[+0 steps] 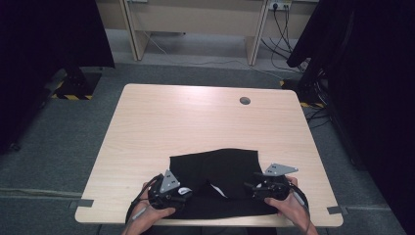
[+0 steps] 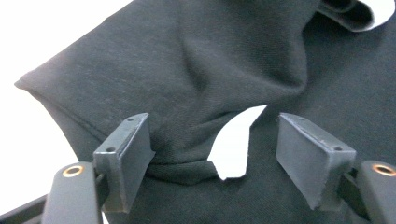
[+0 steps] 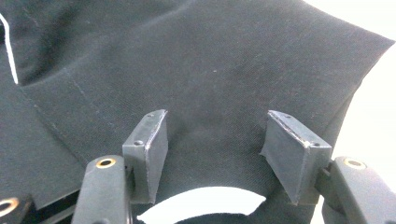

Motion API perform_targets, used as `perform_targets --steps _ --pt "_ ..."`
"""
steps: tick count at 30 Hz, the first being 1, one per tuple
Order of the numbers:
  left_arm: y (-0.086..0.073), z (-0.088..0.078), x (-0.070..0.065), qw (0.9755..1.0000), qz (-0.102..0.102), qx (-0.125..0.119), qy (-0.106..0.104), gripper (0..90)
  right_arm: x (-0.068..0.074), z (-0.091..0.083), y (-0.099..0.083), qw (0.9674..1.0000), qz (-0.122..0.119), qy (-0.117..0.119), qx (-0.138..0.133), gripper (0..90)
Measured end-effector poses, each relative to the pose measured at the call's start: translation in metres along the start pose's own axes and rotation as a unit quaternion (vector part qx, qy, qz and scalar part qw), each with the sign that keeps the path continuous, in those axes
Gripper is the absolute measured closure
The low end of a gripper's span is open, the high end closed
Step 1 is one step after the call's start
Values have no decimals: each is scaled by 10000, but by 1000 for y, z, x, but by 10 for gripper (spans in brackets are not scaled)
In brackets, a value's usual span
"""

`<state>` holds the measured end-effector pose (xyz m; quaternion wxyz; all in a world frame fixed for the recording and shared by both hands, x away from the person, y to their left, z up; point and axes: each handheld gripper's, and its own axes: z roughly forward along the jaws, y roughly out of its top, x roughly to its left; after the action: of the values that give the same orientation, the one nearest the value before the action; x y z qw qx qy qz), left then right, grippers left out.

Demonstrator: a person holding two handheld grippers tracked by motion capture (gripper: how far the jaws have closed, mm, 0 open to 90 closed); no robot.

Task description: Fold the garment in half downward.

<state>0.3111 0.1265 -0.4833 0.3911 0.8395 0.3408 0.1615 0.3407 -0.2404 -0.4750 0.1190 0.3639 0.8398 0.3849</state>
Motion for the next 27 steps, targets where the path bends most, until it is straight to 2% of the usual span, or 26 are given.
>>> perform_targets --steps 7,9,10,11,15,17,18,19,21,22,23,24,25,27 --pt "19 22 25 10000 3 13 33 274 -28 14 18 9998 126 -141 20 408" --pt "22 26 26 10000 -14 16 79 272 -35 15 24 9996 220 -180 90 397" --pt "23 27 26 9999 -11 14 101 267 -37 13 27 9994 176 -289 110 375" --pt "23 27 26 9999 -1 7 122 266 -36 9 28 9994 136 -303 63 379" --pt "22 23 20 9994 89 -93 328 239 -23 -5 27 9999 -16 -41 -104 374" --pt "23 23 14 9993 92 -243 273 260 -12 -8 22 9998 -93 118 -140 371" --pt "24 25 11 9991 128 -249 303 283 -8 -6 21 9997 -145 180 -114 369" --pt "25 28 8 9989 249 -188 364 313 -4 -3 19 9996 -198 201 -52 367" --pt "29 32 6 9979 423 -197 442 401 0 6 16 9993 -324 135 113 364" --pt "30 33 7 9976 475 -164 483 508 -1 11 15 9993 -317 91 167 386" --pt "32 34 8 9973 496 -130 529 596 -2 14 14 9991 -407 33 73 467" --pt "33 35 10 9974 444 -127 550 692 -4 13 15 9985 -529 -90 69 591" --pt "34 35 12 9977 415 -85 525 770 -6 12 16 9981 -592 -159 93 675" --pt "35 33 15 9978 399 -90 519 822 -9 9 18 9974 -688 -142 134 788"
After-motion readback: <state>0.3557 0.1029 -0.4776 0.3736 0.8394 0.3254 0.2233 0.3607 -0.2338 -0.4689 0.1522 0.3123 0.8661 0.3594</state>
